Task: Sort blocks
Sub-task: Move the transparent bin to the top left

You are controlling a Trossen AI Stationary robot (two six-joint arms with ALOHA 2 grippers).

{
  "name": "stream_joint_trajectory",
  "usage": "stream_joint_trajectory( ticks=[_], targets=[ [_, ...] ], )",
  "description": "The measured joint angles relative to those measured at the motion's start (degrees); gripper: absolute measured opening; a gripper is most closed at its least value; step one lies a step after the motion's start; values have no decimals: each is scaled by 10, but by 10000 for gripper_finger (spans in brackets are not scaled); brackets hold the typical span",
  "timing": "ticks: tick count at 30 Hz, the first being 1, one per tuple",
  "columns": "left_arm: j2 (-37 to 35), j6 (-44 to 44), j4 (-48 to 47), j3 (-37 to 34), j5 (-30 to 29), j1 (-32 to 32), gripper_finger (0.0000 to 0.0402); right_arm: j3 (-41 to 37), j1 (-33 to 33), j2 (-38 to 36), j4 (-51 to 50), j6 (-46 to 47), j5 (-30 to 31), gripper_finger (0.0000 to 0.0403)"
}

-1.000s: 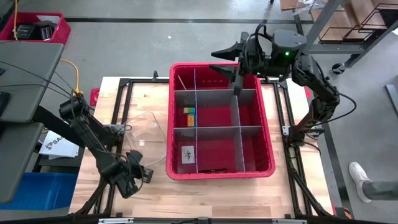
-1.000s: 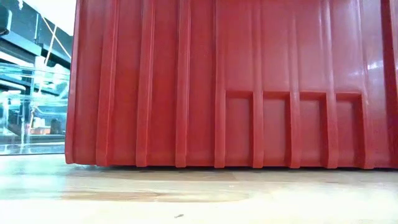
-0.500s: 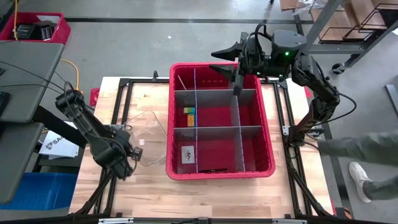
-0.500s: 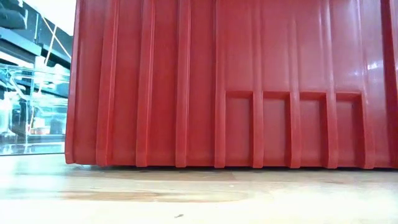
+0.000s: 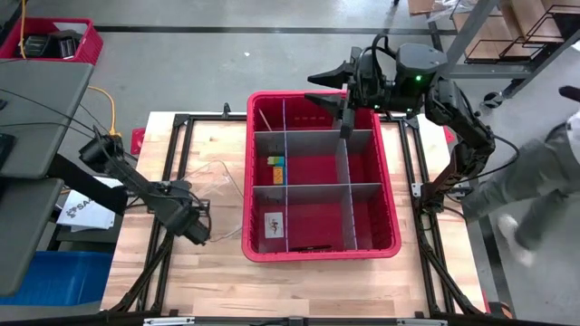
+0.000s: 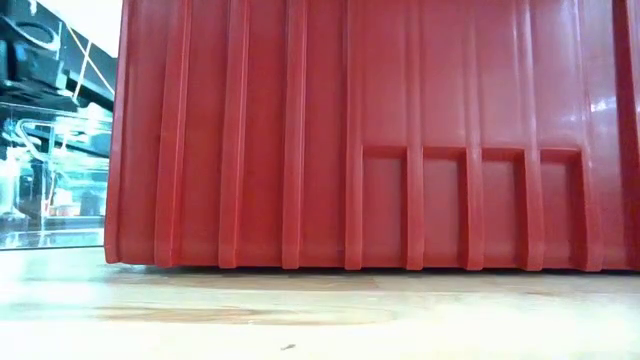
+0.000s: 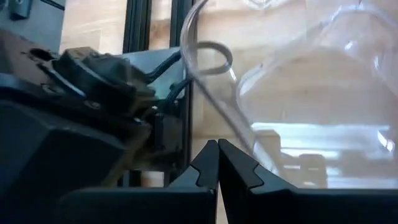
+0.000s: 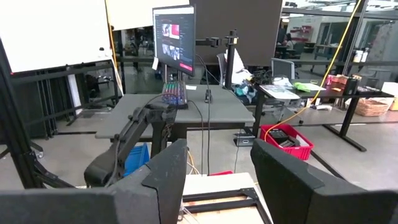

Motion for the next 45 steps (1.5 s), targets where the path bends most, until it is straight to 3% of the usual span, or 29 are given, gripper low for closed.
stream_joint_trajectory(
  ticks=[6,11,14,17,20,23,25,30,36,41,45],
  targets=[
    [43,0,5,4,-78,69,0,0,0,0,5,-1,0,177],
    [63,-9,-6,9,-99,136,0,0,0,0,18,-2,0,177],
    [58,6,-28,27,-164,165,0,0,0,1,24,-4,0,177],
    [35,53,-26,49,-234,195,0,0,0,3,23,-13,0,177],
    [8,127,-24,90,-258,208,0,0,0,5,23,-13,0,177],
    [-33,328,-3,147,-248,184,0,0,0,5,21,-13,0,177],
    [-57,455,40,175,-205,149,0,0,0,5,21,-13,0,177],
    [-100,671,316,155,-125,39,0,0,0,5,16,-20,0,177],
    [-23,545,360,84,-85,-14,0,0,0,5,12,-22,0,177],
    [17,610,471,74,-72,-36,0,0,0,5,12,-22,0,177],
    [46,590,425,62,-22,-27,0,0,0,5,13,-22,2,177]
  ],
)
